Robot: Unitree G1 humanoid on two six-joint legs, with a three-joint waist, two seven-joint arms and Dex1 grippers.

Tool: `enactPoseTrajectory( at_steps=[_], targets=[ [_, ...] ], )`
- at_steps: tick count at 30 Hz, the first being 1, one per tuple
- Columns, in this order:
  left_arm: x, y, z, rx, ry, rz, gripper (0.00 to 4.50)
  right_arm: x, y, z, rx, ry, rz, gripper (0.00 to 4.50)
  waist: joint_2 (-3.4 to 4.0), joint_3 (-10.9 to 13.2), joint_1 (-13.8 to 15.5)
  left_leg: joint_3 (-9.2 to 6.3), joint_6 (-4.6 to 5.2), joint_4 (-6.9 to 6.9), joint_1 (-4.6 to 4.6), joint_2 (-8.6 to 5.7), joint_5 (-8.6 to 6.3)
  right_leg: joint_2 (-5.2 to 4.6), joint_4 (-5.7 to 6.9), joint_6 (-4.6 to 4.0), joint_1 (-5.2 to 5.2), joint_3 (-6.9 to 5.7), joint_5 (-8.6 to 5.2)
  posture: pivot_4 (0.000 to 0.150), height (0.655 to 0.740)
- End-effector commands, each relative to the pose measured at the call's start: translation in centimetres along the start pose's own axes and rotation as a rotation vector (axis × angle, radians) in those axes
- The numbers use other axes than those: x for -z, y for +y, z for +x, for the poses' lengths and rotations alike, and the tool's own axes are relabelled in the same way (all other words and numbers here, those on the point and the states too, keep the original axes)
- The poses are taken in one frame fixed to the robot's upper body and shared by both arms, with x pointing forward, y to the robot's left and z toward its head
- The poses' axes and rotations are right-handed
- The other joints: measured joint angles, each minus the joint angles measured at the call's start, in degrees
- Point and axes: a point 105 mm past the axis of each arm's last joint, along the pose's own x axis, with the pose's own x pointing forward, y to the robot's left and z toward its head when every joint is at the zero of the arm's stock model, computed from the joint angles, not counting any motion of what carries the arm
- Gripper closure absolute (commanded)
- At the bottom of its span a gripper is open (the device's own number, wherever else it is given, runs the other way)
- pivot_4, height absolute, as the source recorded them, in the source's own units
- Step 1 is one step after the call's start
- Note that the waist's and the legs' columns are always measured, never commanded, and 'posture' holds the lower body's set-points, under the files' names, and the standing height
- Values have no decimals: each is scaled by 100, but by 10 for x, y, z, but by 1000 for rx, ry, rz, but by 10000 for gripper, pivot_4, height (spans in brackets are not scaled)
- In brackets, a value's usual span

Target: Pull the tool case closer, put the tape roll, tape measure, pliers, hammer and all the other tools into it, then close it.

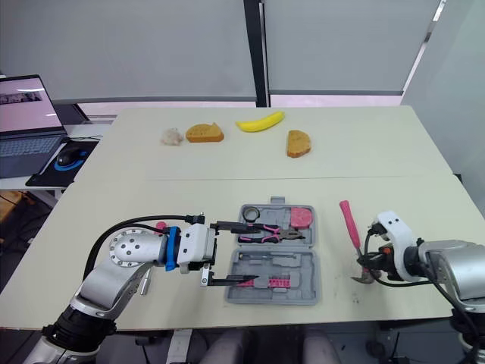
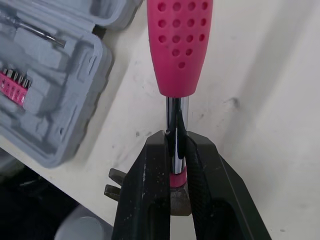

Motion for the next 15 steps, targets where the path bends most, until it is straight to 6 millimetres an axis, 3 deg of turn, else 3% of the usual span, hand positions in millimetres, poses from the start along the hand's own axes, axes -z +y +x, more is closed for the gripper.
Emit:
enactPoseTrajectory(
  at_steps=[1,15],
  targets=[
    [-14,2,3,19,-42,43,0,-13,-14,0,128,-78,65,42780,1,0,-2,1,0,0,0,-2,0,-1,1,1,-1,2,1,1500,7400],
    [-26,9,10,14,-103,4,0,-23,-20,39,236,-148,210,42780,2,-2,-63,2,0,0,4,0,1,6,6,2,-1,4,2,1500,7400]
  ],
)
